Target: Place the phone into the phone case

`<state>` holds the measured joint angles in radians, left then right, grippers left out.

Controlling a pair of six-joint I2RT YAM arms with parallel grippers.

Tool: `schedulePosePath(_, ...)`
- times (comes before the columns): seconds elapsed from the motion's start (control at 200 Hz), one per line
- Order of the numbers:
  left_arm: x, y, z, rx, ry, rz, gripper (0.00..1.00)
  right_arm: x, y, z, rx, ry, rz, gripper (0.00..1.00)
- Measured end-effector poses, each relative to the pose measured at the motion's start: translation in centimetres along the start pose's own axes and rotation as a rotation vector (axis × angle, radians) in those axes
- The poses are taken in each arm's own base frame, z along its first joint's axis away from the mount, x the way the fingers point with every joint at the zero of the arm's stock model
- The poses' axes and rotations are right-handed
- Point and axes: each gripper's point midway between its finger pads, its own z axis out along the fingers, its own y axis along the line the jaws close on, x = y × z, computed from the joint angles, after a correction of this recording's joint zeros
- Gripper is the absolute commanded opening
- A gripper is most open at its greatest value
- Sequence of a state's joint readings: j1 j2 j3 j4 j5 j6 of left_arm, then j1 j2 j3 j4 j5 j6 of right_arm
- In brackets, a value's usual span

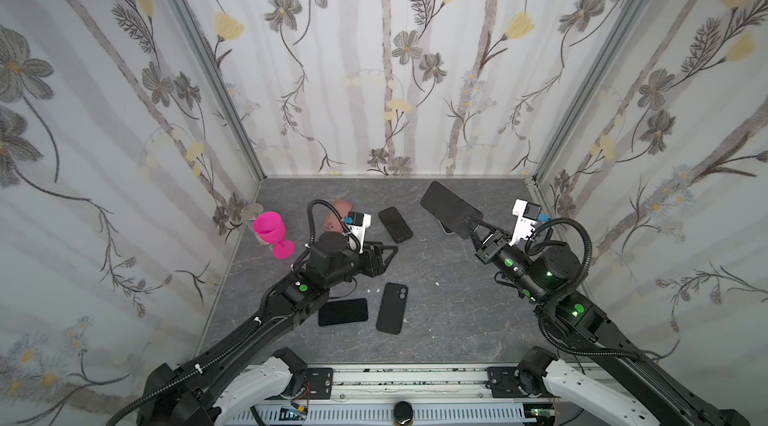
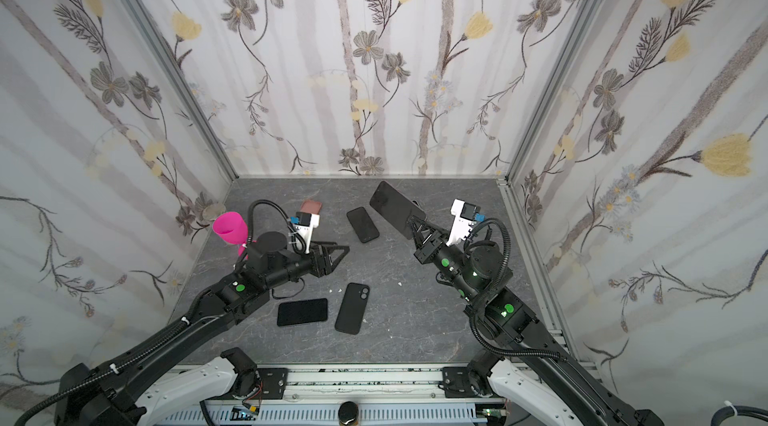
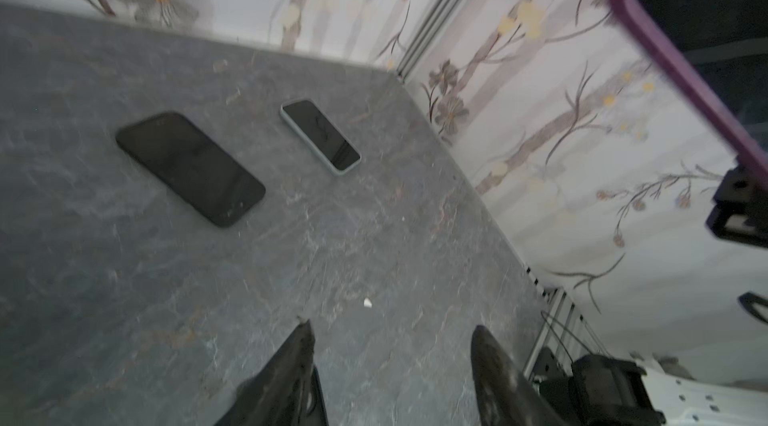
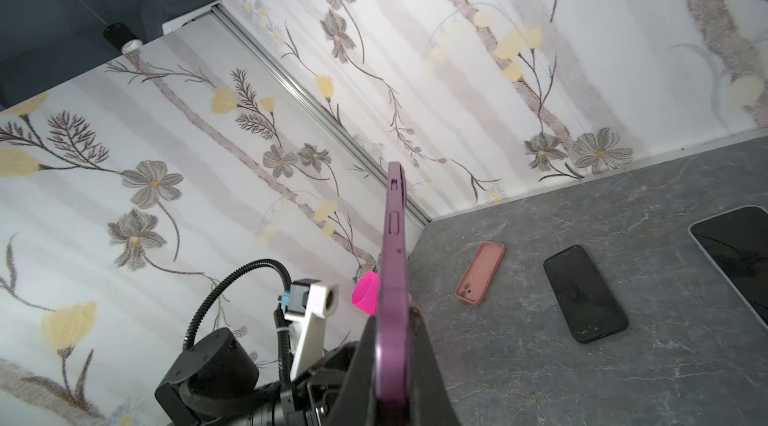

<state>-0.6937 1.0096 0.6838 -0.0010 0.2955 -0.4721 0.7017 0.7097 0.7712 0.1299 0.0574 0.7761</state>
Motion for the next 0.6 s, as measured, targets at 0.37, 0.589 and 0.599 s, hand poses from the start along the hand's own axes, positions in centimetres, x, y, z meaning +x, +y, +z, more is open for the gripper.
schedulePosePath(0.37,15.7,1.5,0.4,-0.067,0.442,-0.095,0.65,1.3,-2.2,-1.0,0.062,0.017,0.008,0.0)
schedulePosePath(0.589,19.0,1.4,1.0,-0.1,0.562,-0.098,0.66,1.8,-3.0,-1.2,0.086,0.019,0.021,0.0)
schedulePosePath(0.599,19.0,1.4,1.1,-0.103,0.565,-0.1,0.66,1.8,-3.0,-1.2,0.086,0.019,0.021,0.0)
